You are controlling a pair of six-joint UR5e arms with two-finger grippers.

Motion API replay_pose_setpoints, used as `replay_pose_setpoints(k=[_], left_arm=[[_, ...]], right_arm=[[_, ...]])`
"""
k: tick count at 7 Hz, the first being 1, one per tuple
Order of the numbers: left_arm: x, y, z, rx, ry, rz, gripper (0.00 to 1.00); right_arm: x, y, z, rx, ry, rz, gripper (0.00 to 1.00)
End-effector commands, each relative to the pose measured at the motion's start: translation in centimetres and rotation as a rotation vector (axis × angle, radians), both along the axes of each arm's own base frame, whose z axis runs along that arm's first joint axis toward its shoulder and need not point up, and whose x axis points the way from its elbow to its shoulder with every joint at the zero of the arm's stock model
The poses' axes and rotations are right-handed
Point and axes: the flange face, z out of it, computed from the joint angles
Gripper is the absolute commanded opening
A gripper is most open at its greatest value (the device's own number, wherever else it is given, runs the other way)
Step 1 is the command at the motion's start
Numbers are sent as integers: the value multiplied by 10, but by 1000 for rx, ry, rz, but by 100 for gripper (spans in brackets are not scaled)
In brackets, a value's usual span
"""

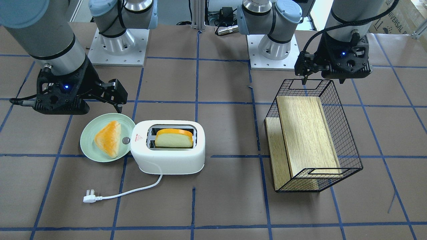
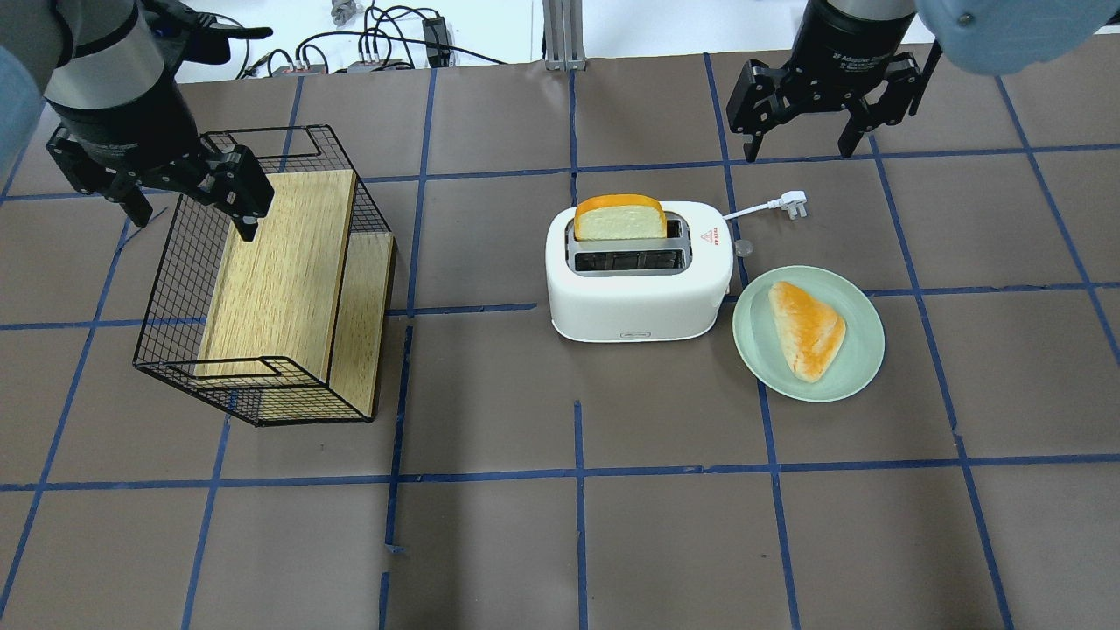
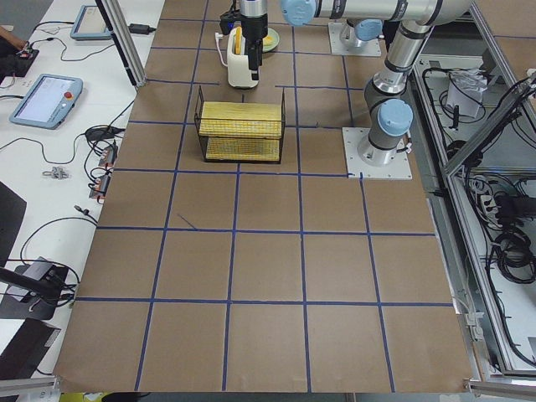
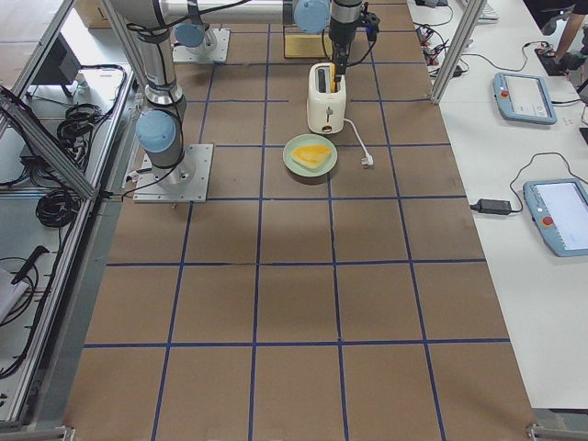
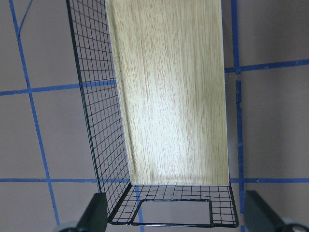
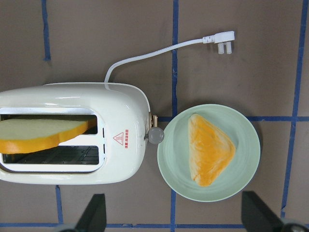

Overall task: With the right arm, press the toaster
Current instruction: 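Lift the right gripper up and away from the toaster, opening it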

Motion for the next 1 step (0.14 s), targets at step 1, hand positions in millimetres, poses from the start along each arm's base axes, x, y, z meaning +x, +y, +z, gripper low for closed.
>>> replay_pose_setpoints(k=[1], left_arm=[[0,0,0,0,0,-1,100]], right_arm=[[1,1,-1,9,0,5,100]])
